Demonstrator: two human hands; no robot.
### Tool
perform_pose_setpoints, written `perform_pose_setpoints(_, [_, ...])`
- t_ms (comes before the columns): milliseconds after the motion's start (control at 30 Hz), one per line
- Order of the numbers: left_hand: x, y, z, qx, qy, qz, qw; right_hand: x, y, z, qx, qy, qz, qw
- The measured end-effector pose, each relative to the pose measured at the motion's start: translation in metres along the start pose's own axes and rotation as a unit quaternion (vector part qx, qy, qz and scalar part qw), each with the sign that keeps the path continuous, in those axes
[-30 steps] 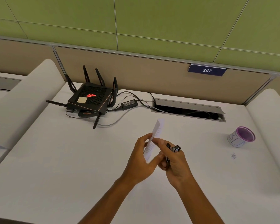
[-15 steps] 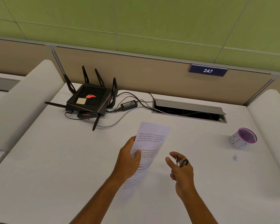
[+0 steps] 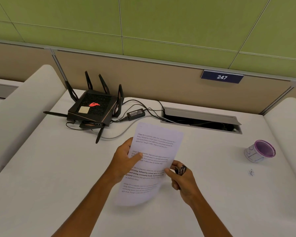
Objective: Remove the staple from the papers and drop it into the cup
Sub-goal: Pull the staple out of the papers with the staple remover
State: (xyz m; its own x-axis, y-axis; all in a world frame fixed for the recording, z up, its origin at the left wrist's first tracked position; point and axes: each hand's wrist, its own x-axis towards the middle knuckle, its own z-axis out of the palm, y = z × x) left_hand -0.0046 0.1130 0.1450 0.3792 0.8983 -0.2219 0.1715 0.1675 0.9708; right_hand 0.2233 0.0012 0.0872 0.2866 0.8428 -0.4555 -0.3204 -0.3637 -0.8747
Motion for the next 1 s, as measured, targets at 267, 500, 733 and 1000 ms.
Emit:
perform_pose_setpoints(267, [0.052,-0.012,-0.01,-0.037,0.079,-0.047,0.995,0.028,-0.01,0.002,-0.036,0.039,-0.018,0.998])
perform_pose_setpoints(500, [0.114,-0.036,-0.004,0.046,0.082,-0.063,0.994,0.067,-0.008,0.01,-0.085,0.114,0.009,0.99])
perform_pose_setpoints(733, [0.175,-0.062,0.007,0.126,0.066,-0.046,0.989,0.12,0.004,0.006,-0.138,0.181,0.032,0.973])
perform_pose_setpoints(1000, [0.214,-0.086,0.009,0.186,0.072,-0.026,0.98,0.152,0.01,0.005,-0.245,0.206,0.037,0.947])
